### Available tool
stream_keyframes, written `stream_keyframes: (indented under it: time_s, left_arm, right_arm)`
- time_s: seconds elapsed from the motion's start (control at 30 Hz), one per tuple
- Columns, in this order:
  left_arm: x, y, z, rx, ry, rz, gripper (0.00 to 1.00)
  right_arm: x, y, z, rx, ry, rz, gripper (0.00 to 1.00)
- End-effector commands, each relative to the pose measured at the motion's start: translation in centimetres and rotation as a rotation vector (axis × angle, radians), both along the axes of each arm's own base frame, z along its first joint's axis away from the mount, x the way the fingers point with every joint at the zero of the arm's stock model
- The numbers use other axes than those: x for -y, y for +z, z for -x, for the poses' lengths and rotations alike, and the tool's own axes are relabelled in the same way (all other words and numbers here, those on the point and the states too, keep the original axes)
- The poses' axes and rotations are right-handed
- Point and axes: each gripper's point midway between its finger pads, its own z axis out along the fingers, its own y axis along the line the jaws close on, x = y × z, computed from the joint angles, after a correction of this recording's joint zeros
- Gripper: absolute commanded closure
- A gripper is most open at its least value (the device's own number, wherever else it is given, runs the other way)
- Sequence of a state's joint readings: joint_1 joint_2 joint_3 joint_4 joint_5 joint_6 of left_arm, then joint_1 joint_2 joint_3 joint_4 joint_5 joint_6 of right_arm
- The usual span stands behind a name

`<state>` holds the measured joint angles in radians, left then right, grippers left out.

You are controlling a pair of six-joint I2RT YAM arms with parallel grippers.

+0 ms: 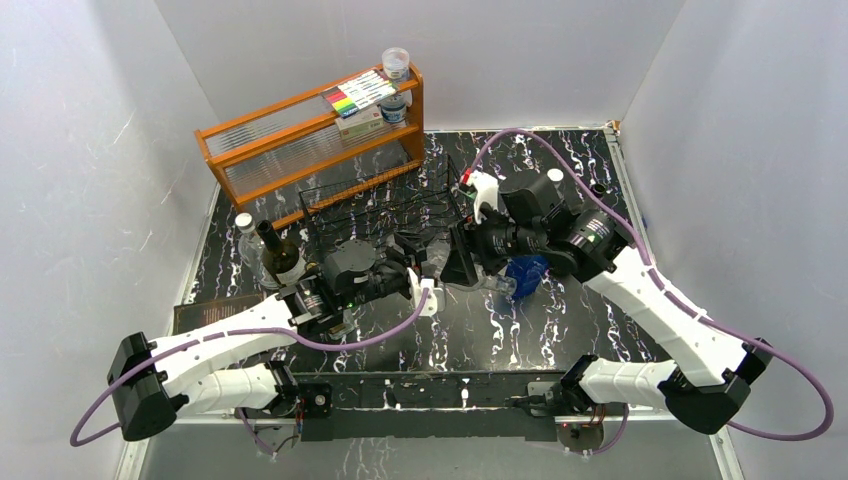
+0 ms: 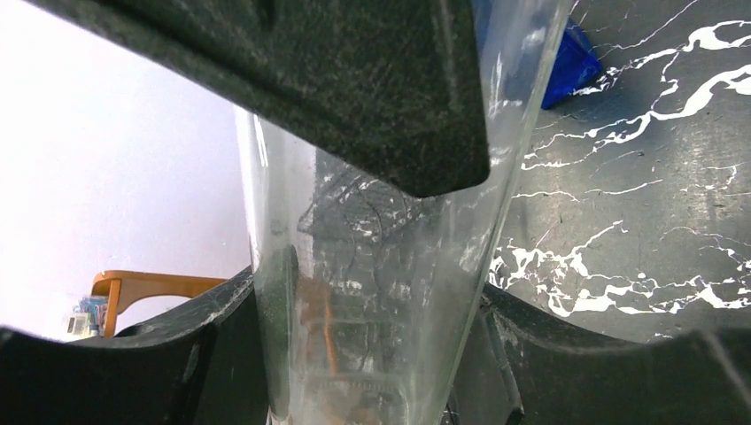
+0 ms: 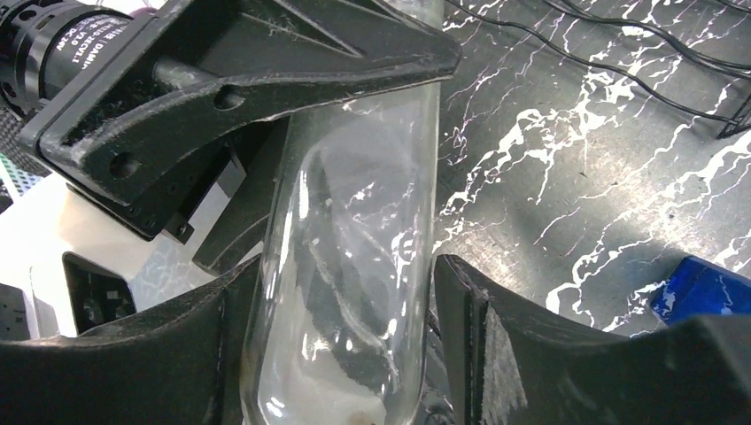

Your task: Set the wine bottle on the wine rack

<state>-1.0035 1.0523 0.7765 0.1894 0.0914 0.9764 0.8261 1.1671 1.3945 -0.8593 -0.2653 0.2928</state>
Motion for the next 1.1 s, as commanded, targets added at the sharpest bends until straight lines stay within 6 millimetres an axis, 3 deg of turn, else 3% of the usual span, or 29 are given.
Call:
stream_keyframes:
  time_s: [0.0,0.13,0.27,0.4,0.43,0.47,0.53,0.57,0.63,0.77,0.83,0.97,1.03,1.07]
  left_arm:
    - [-0.1,5.1,0.2,0.082,-0.007,0.146,1.0]
    - [-0.1,5.2,0.2,0.09,-0.008,0.141,1.0]
    - [0.0,5.5,0.1,0.08,-0.005,0.151,1.0]
    - [0.0,5.1,-0.6,0.062,0.031,0.147,1.0]
    - [0.0,4.9,-0.8,0.06,0.045,0.142,1.0]
    - [-0.1,4.8,-1.0,0.063,0.057,0.14,1.0]
    - [-0.3,4.7,-1.4,0.081,0.077,0.133,1.0]
    - [-0.4,4.6,-1.5,0.093,0.08,0.128,1.0]
    - [-0.6,4.8,-1.7,0.117,0.089,0.127,1.0]
    - [-0.5,5.1,-1.8,0.147,0.086,0.124,1.0]
    - [-0.4,5.3,-2.0,0.155,0.088,0.124,1.0]
    - [-0.2,5.4,-2.1,0.148,0.095,0.135,0.98]
    - [-0.3,5.2,-2.1,0.133,0.101,0.144,0.84]
    - [-0.4,5.2,-2.2,0.123,0.109,0.151,0.77]
  right_arm:
    - [-0.6,0.3,0.0,0.001,0.007,-0.019,0.28]
    - [-0.7,0.2,-0.3,-0.003,0.0,-0.005,0.45]
    - [-0.5,-0.2,-0.8,-0.005,-0.033,0.015,0.8]
    - [-0.4,-0.7,-1.0,-0.009,-0.05,0.018,1.0]
    - [-0.4,-0.9,-0.9,-0.013,-0.049,0.022,0.98]
    - [-0.4,-1.0,-0.9,-0.018,-0.047,0.028,0.86]
    - [-0.2,-1.3,-0.7,-0.027,-0.045,0.037,0.44]
    - [-0.1,-1.4,-0.5,-0.03,-0.038,0.035,0.33]
    - [0.0,-1.6,0.0,-0.04,-0.021,0.033,0.27]
    - [0.3,-2.6,0.8,-0.082,0.003,0.066,0.31]
    - [0.3,-3.2,0.9,-0.103,0.006,0.083,0.41]
    - [0.4,-3.7,0.5,-0.113,-0.026,0.1,0.84]
    - [0.6,-3.7,0.0,-0.093,-0.06,0.101,1.0]
    - [0.6,-3.4,-0.3,-0.075,-0.074,0.093,1.0]
